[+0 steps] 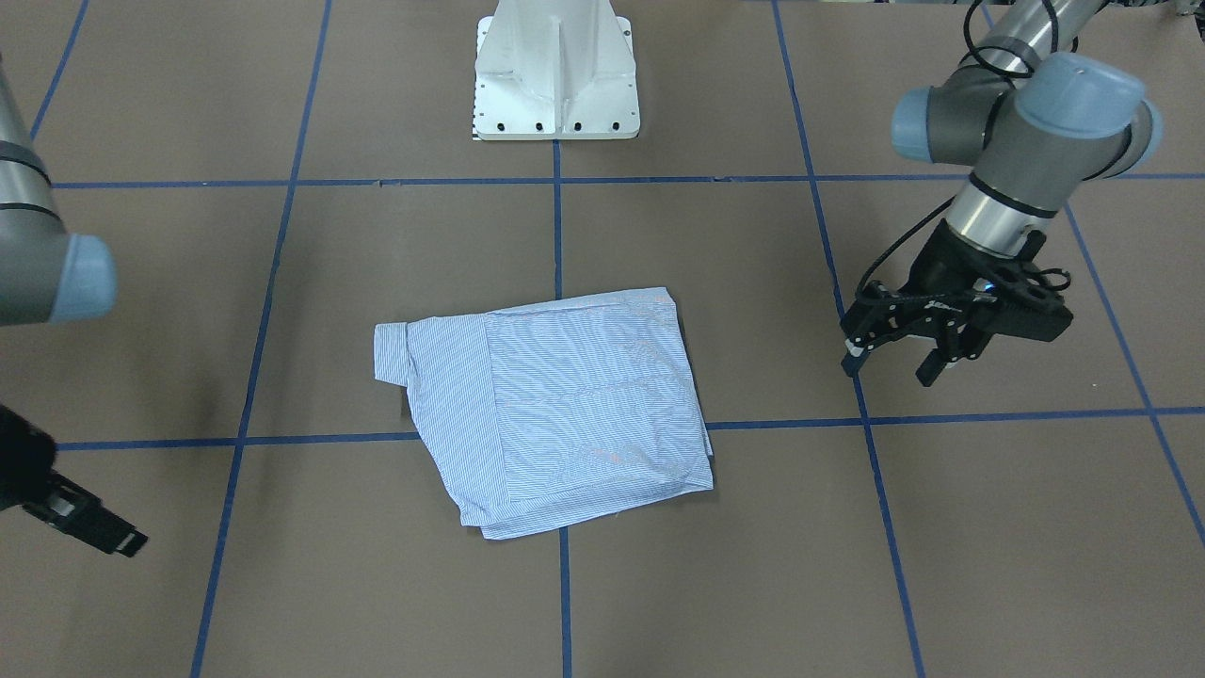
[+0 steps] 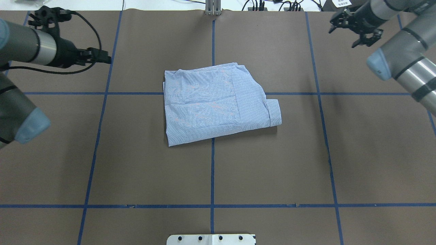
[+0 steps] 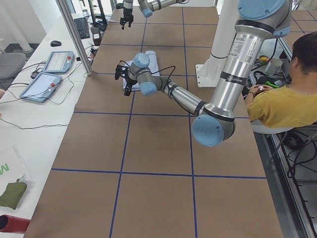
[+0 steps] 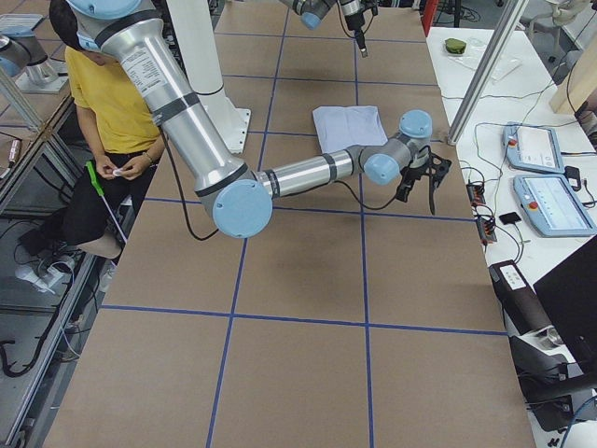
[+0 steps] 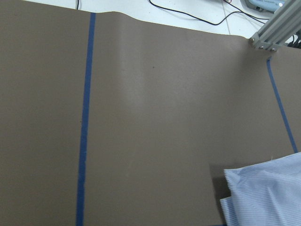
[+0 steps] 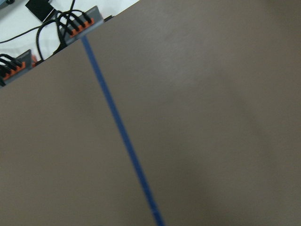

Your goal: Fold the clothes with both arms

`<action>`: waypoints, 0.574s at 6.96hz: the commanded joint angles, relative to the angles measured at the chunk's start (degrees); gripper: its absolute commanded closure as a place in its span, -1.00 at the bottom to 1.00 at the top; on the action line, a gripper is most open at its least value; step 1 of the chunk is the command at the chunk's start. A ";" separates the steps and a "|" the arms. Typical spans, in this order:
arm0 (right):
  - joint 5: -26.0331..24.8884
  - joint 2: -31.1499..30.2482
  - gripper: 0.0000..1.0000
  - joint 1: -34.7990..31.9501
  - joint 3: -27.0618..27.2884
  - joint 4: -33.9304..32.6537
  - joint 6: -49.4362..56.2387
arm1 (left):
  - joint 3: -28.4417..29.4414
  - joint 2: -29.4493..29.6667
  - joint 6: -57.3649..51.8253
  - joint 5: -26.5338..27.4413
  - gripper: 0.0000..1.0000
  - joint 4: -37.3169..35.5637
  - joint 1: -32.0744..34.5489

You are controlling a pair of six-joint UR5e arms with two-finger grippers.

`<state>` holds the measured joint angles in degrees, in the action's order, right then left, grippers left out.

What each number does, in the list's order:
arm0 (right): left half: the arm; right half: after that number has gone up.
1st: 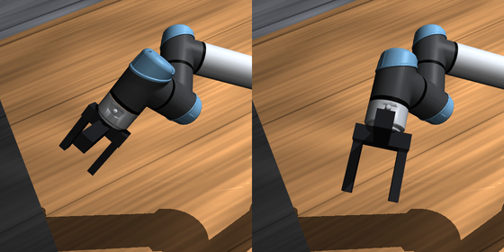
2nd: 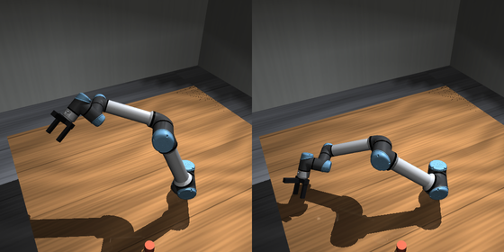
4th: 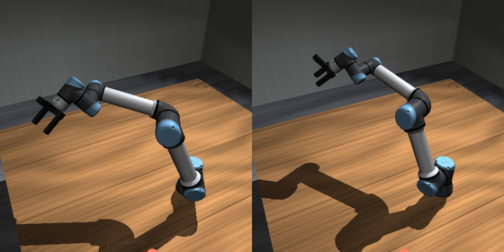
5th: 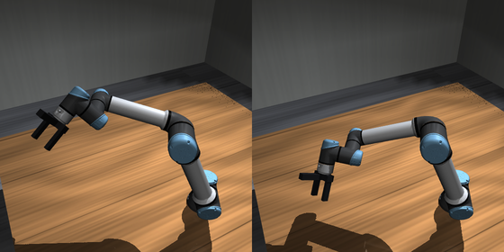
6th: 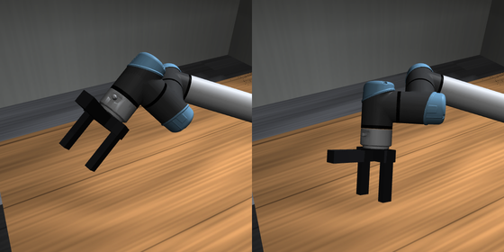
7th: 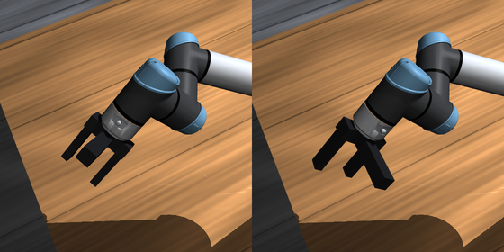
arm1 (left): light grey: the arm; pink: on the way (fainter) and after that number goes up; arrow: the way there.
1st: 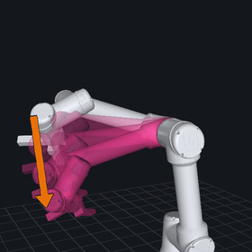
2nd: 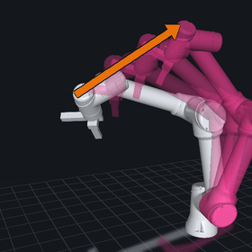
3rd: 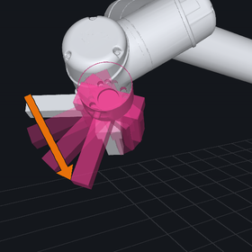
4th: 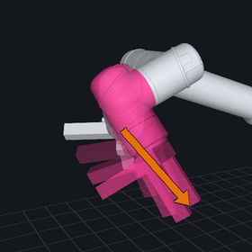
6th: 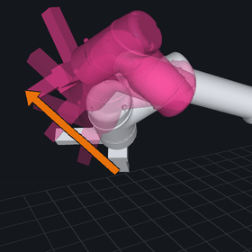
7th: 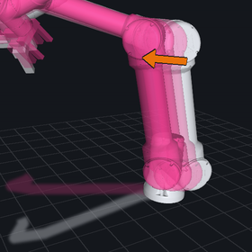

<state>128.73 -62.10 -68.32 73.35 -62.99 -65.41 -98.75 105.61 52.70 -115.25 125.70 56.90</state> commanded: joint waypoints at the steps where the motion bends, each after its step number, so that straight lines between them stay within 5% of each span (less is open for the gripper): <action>1: 1.96 -10.27 -1.00 -7.32 0.39 0.24 27.32 | -0.05 -9.32 -31.96 -11.09 -0.99 -1.06 13.08; 2: 3.36 -14.76 -1.00 -11.53 0.48 -0.46 42.14 | -0.22 -11.11 -43.01 -11.83 -0.99 -5.86 16.11; 4: 4.34 -22.67 -1.00 -15.86 0.48 -1.34 60.41 | -0.48 -12.34 -45.66 -12.71 -0.99 -9.51 21.12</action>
<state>132.47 -79.75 -81.43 73.73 -63.84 -16.00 -99.07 94.65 10.30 -127.01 118.08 74.55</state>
